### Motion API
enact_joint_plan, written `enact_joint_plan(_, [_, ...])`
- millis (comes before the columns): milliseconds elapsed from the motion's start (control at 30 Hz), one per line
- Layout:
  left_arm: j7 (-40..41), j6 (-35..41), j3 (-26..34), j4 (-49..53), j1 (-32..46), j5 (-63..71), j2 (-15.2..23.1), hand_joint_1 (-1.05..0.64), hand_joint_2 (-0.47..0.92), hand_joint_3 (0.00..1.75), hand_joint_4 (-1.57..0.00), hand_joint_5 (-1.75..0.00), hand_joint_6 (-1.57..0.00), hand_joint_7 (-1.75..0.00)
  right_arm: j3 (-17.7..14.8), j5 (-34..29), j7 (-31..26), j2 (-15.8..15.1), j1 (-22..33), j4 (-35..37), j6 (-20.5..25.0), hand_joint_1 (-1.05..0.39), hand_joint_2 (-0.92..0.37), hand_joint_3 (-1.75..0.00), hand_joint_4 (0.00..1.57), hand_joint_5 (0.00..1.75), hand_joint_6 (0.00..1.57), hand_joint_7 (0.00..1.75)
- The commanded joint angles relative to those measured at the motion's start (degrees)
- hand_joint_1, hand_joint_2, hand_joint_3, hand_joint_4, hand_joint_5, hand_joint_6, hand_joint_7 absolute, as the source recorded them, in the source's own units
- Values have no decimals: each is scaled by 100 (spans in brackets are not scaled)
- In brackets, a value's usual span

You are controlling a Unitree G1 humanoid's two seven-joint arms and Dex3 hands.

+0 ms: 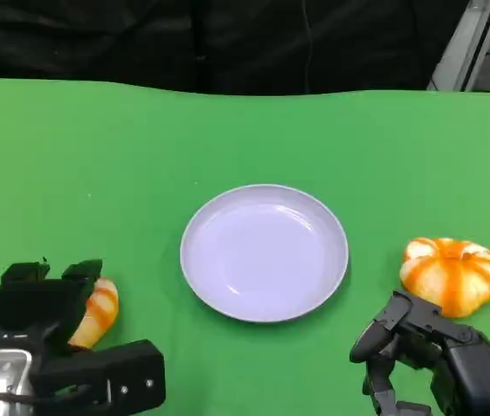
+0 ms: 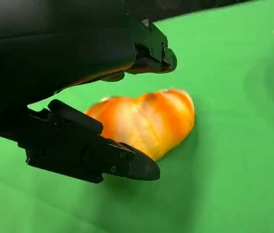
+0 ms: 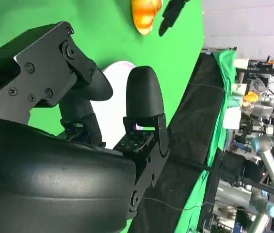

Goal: Grasp the bread from the table and place it into the plate.

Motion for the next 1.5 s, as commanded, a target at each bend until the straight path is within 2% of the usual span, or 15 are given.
enact_joint_plan(33, [224, -274, -28, 782, -321, -554, 73, -40, 92, 18, -21, -45, -31, -6, -68, 47, -24, -26, 4, -128, 103, 5, -45, -128, 67, 169, 68, 146])
enact_joint_plan(100, [359, -429, 9, 962, -372, -829, 77, -35, 92, 20, -31, -51, -37, -8, -69, 53, -28, -17, -5, -139, 130, 5, -44, -129, 67, 168, 69, 146])
enact_joint_plan(133, [432, -501, 34, 1004, -378, -961, 82, -30, 92, 16, -43, -96, -62, -14, -69, 54, -28, -17, -10, -135, 124, 5, -44, -129, 68, 168, 69, 146])
enact_joint_plan(167, [494, -552, 40, 1038, -386, -1060, 93, -28, 92, 14, -45, -114, -71, -16, -69, 55, -27, -17, -14, -132, 116, 5, -44, -129, 68, 168, 69, 146])
enact_joint_plan(267, [1003, -938, 34, 1011, -306, -1237, 171, -26, 92, 13, -47, -132, -79, -17, -64, 67, -30, 2, -24, -136, 139, 5, -44, -129, 68, 168, 68, 146])
enact_joint_plan(300, [1340, -1203, 53, 951, -232, -1293, 202, -27, 83, 44, -72, -157, -73, -107, -64, 81, -30, 14, -34, -141, 164, 5, -45, -129, 69, 168, 69, 147])
enact_joint_plan(333, [1587, -1399, 62, 925, -184, -1333, 227, -27, 70, 75, -83, -167, -69, -147, -65, 91, -29, 22, -41, -145, 182, 5, -45, -129, 69, 168, 69, 147])
enact_joint_plan(433, [1827, -1594, 34, 987, -175, -1394, 273, -27, 62, 95, -90, -174, -66, -172, -67, 99, -27, 24, -46, -154, 206, 5, -45, -130, 69, 168, 69, 147])
enact_joint_plan(567, [2096, -1898, 68, 739, -77, -1488, 298, -24, 50, 108, -87, -175, -62, -174, -33, 22, -28, -9, -95, -80, 112, 5, -44, -130, 70, 169, 69, 146])
enact_joint_plan(800, [2206, -2001, 93, 525, -46, -1500, 279, -23, 48, 117, -85, -175, -60, -175, -31, 28, -24, -13, -91, -118, 184, 4, -44, -130, 70, 169, 70, 145])
enact_joint_plan(867, [2196, -1997, 94, 395, -61, -1511, 240, -23, 49, 114, -83, -175, -67, -155, -59, 57, -5, -31, -90, -125, 196, 4, -43, -130, 69, 168, 69, 145])
enact_joint_plan(1033, [2181, -1972, 88, 335, -51, -1519, 238, -23, 50, 113, -83, -175, -70, -148, -67, 63, 2, -34, -89, -127, 198, 4, -44, -129, 68, 169, 69, 144])
enact_joint_plan(1100, [3116, -2608, -6, 276, -171, -1308, 146, -20, 40, 127, -84, -175, -65, -163, -59, 46, -19, -22, -76, -123, 154, 4, -43, -131, 69, 168, 70, 145])
enact_joint_plan(1200, [3781, -3073, -113, 281, -377, -1132, 40, -18, 33, 140, -86, -175, -62, -173, -44, 40, -24, -12, -60, -140, 160, 4, -42, -133, 70, 167, 70, 145])
enact_joint_plan(1500, [4080, -3265, -267, 451, -718, -969, -141, -17, 32, 147, -89, -175, -64, -174, -26, 31, -20, -18, -62, -131, 134, 4, -43, -131, 69, 168, 70, 145])
